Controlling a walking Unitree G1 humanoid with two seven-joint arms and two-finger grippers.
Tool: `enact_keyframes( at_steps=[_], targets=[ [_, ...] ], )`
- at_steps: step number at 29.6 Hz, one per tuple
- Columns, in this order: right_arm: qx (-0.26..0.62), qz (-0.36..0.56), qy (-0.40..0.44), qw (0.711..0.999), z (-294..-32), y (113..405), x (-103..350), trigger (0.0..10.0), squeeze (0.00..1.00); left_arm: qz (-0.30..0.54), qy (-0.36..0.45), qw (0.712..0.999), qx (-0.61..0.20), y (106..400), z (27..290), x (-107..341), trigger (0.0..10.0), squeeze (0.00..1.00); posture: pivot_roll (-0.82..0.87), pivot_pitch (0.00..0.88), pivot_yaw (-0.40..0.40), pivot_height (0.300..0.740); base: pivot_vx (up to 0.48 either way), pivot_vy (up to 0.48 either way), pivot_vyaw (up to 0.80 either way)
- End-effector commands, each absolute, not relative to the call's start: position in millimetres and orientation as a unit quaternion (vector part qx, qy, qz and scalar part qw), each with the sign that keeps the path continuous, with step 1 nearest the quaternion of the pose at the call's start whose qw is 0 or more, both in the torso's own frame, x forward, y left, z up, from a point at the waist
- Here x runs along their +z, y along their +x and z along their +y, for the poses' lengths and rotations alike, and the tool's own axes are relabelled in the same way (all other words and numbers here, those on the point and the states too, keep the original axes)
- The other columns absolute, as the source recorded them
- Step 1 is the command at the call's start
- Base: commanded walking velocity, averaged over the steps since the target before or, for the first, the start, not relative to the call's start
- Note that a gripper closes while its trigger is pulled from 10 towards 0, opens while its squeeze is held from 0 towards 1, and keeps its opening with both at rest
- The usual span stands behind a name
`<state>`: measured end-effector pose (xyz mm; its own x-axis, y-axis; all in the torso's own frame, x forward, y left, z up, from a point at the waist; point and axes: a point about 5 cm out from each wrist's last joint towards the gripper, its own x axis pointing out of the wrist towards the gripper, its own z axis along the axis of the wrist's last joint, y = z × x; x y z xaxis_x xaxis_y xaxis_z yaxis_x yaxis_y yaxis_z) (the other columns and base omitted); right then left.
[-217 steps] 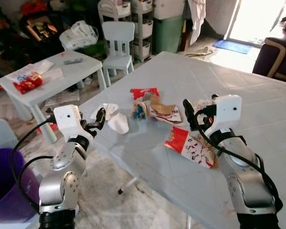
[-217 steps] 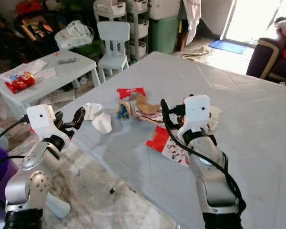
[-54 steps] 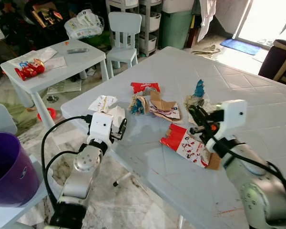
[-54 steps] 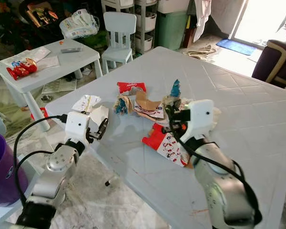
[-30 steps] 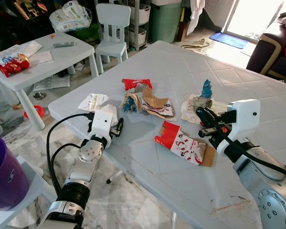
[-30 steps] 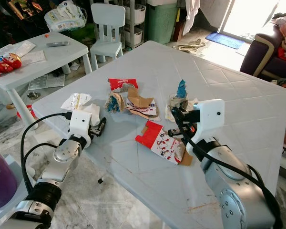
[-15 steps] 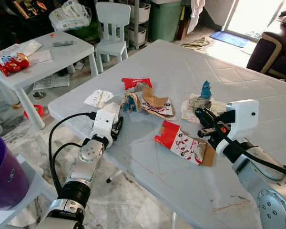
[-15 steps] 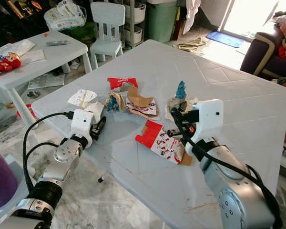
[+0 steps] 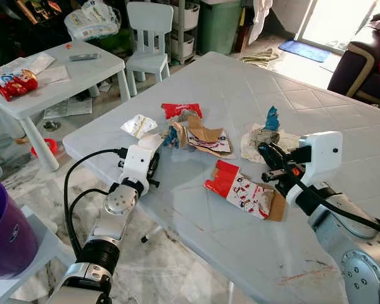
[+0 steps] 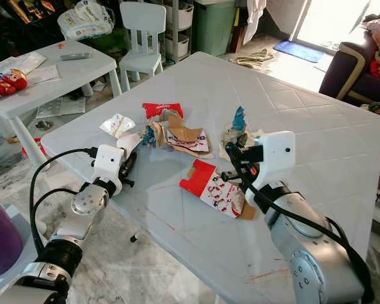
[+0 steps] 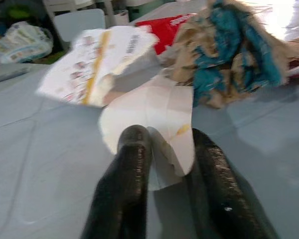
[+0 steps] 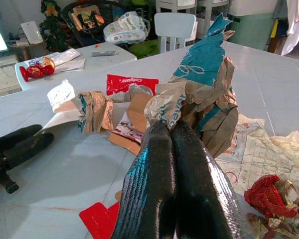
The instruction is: Picking trash to rubbish bin
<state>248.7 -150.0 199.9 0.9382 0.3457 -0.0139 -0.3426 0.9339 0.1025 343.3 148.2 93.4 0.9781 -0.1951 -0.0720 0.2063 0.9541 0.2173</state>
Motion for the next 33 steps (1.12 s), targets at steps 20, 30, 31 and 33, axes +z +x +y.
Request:
enact_keyframes(
  at_steps=[20, 30, 31, 33],
  targets=[
    [0.185, 0.006, 0.057, 0.981, -140, 257, 197, 0.0, 0.00, -0.069, 0.147, 0.986, 0.045, 327, 190, 121, 0.0, 0.00, -0.06, 0.055, -0.074, 0.740, 0.000, 0.000, 0.00],
    [0.193, -0.004, 0.083, 0.978, -123, 265, 191, 0.0, 0.00, -0.130, 0.226, 0.958, 0.122, 299, 210, 150, 0.0, 0.00, 0.03, 0.042, -0.039, 0.740, 0.000, 0.000, 0.00],
    [0.192, -0.006, 0.085, 0.978, -121, 266, 190, 0.0, 0.00, -0.133, 0.232, 0.955, 0.128, 295, 212, 152, 0.0, 0.00, 0.04, 0.037, -0.030, 0.740, 0.000, 0.000, 0.00],
    [0.192, -0.006, 0.085, 0.978, -121, 266, 190, 0.0, 0.00, -0.133, 0.232, 0.955, 0.128, 295, 212, 152, 0.0, 0.00, 0.04, 0.037, -0.030, 0.740, 0.000, 0.000, 0.00]
  ],
)
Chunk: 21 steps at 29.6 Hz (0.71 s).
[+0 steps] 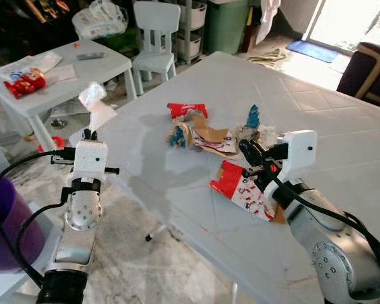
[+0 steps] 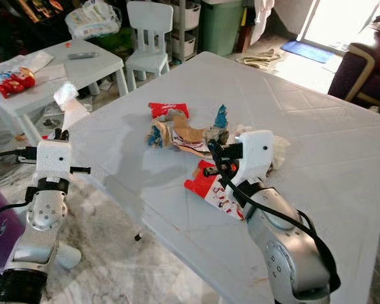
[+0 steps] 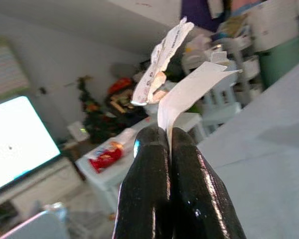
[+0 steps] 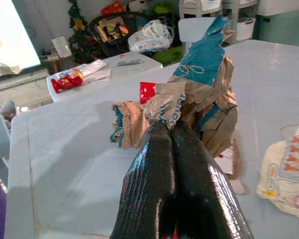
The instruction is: Picking trash to rubbish bin
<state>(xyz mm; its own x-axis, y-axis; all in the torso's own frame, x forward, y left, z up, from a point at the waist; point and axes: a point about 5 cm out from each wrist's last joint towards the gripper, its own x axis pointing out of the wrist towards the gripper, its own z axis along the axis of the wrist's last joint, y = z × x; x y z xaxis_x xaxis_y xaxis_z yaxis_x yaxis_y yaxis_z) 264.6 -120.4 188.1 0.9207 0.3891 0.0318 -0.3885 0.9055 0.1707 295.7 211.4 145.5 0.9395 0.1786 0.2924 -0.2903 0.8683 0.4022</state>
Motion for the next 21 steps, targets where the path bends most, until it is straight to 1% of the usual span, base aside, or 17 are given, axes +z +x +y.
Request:
enact_keyframes(
  at_steps=[1, 4, 12, 19, 21],
  targets=[
    [0.189, -0.010, 0.088, 0.978, -119, 269, 189, 0.0, 0.00, -0.133, 0.234, 0.954, 0.132, 287, 213, 154, 0.0, 0.00, 0.06, 0.030, -0.016, 0.740, 0.000, 0.000, 0.56],
    [0.186, -0.017, 0.088, 0.978, -116, 272, 187, 0.0, 0.00, -0.125, 0.228, 0.957, 0.129, 280, 210, 152, 0.0, 0.00, 0.08, 0.026, -0.012, 0.740, 0.000, 0.000, 0.80],
    [0.185, -0.025, 0.095, 0.978, -110, 277, 183, 0.0, 0.00, -0.099, 0.212, 0.965, 0.116, 283, 200, 153, 0.0, 0.00, 0.09, 0.011, 0.014, 0.740, 0.000, 0.000, 0.80],
    [0.177, -0.029, 0.100, 0.979, -109, 278, 178, 0.0, 0.00, -0.088, 0.206, 0.969, 0.106, 282, 198, 154, 0.0, 0.00, 0.10, 0.010, 0.033, 0.740, 0.000, 0.000, 0.80],
    [0.176, -0.030, 0.102, 0.979, -107, 278, 177, 0.0, 0.00, -0.095, 0.185, 0.972, 0.108, 282, 198, 158, 0.0, 0.00, 0.11, 0.014, 0.038, 0.740, 0.000, 0.000, 0.80]
  ],
)
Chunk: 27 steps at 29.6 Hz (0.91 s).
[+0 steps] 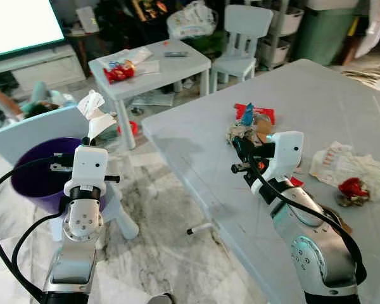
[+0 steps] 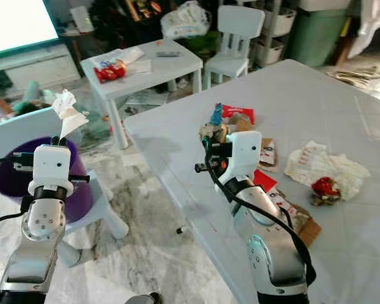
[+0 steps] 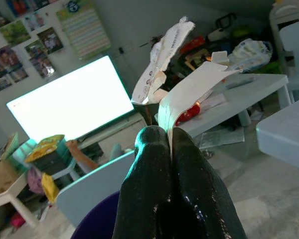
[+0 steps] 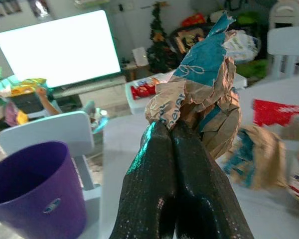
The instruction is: Picking trash to rubbish bin
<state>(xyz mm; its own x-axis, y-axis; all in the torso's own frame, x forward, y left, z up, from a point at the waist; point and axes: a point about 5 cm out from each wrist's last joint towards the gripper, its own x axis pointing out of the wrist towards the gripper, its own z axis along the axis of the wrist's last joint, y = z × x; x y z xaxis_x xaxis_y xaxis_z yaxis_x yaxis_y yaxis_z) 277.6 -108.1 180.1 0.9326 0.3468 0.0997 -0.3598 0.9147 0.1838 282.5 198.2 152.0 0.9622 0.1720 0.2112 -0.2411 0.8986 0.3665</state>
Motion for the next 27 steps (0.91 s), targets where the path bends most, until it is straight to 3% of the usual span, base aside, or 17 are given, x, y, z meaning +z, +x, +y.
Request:
enact_keyframes(
  at_steps=[1, 27],
  targets=[
    [0.176, -0.030, 0.103, 0.979, -107.4, 278.1, 176.4, 0.0, 0.00, -0.097, 0.182, 0.972, 0.109, 282.6, 198.7, 158.8, 0.0, 0.00, 0.11, 0.014, 0.038, 0.740, 0.000, 0.000, 0.80],
    [0.178, -0.034, 0.096, 0.979, -110.6, 278.2, 172.5, 0.0, 0.00, -0.057, 0.147, 0.983, 0.096, 285.7, 192.3, 149.8, 0.0, 0.00, 0.09, 0.019, 0.034, 0.740, 0.000, 0.000, 0.80]
  ],
)
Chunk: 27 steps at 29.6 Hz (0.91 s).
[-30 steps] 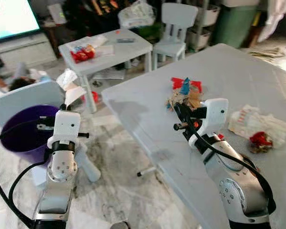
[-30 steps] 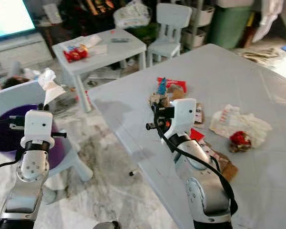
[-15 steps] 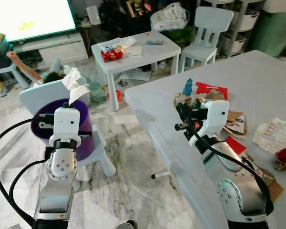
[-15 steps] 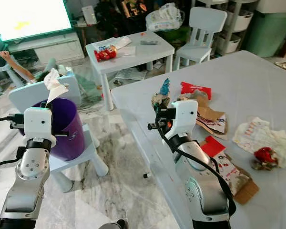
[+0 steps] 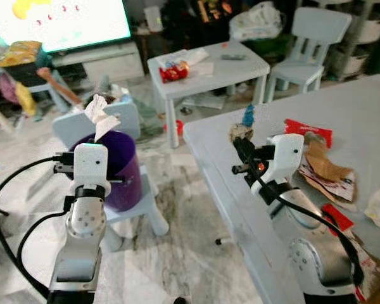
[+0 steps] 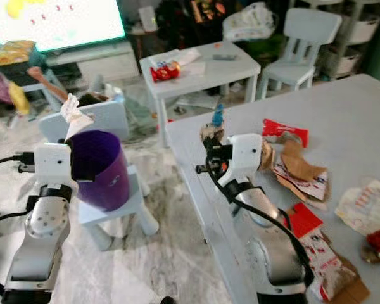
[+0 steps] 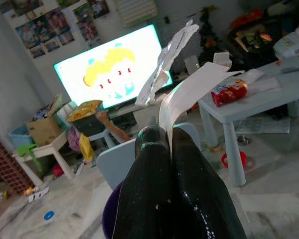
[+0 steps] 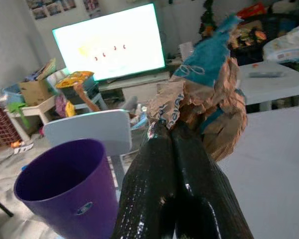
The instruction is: Picking trash to rubbish bin
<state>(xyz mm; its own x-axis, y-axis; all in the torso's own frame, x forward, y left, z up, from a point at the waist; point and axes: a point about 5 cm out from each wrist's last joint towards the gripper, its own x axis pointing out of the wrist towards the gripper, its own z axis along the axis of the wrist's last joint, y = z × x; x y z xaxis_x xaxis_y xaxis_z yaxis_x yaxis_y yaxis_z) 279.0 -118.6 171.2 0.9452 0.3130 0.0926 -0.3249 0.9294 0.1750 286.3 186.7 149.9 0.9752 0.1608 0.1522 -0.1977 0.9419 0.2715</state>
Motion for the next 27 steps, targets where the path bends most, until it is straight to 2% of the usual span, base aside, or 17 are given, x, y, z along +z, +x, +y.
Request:
enact_keyframes(
  at_steps=[1, 17, 20, 21, 23, 27],
  targets=[
    [0.178, -0.033, 0.096, 0.979, -110.6, 278.2, 172.4, 0.0, 0.00, -0.056, 0.147, 0.983, 0.095, 285.7, 192.0, 149.5, 0.0, 0.00, 0.09, 0.019, 0.034, 0.740, 0.000, 0.000, 0.80],
    [0.175, -0.029, 0.094, 0.980, -113.6, 276.0, 171.0, 0.0, 0.00, -0.045, 0.129, 0.987, 0.083, 287.4, 186.0, 145.6, 0.0, 0.00, 0.07, 0.027, 0.030, 0.740, 0.000, 0.000, 0.74],
    [0.172, -0.027, 0.097, 0.980, -114.8, 275.7, 170.6, 0.0, 0.00, -0.047, 0.107, 0.990, 0.084, 286.6, 184.2, 145.1, 0.4, 0.00, 0.07, 0.029, 0.028, 0.740, 0.000, 0.000, 0.00],
    [0.172, -0.027, 0.098, 0.980, -115.1, 275.7, 170.5, 0.0, 0.00, -0.046, 0.103, 0.990, 0.083, 286.6, 183.7, 144.7, 0.9, 0.00, 0.07, 0.029, 0.027, 0.740, 0.000, 0.000, 0.00],
    [0.172, -0.027, 0.101, 0.980, -115.5, 275.9, 170.7, 0.0, 0.00, -0.038, 0.096, 0.992, 0.079, 287.2, 183.1, 142.8, 0.0, 0.00, 0.07, 0.029, 0.026, 0.740, 0.000, 0.000, 0.00],
    [0.172, -0.028, 0.101, 0.980, -116.0, 276.1, 171.2, 0.0, 0.00, -0.036, 0.092, 0.992, 0.076, 287.8, 182.7, 142.0, 0.0, 0.00, 0.07, 0.030, 0.024, 0.740, 0.000, 0.081, 0.00]
  ],
)
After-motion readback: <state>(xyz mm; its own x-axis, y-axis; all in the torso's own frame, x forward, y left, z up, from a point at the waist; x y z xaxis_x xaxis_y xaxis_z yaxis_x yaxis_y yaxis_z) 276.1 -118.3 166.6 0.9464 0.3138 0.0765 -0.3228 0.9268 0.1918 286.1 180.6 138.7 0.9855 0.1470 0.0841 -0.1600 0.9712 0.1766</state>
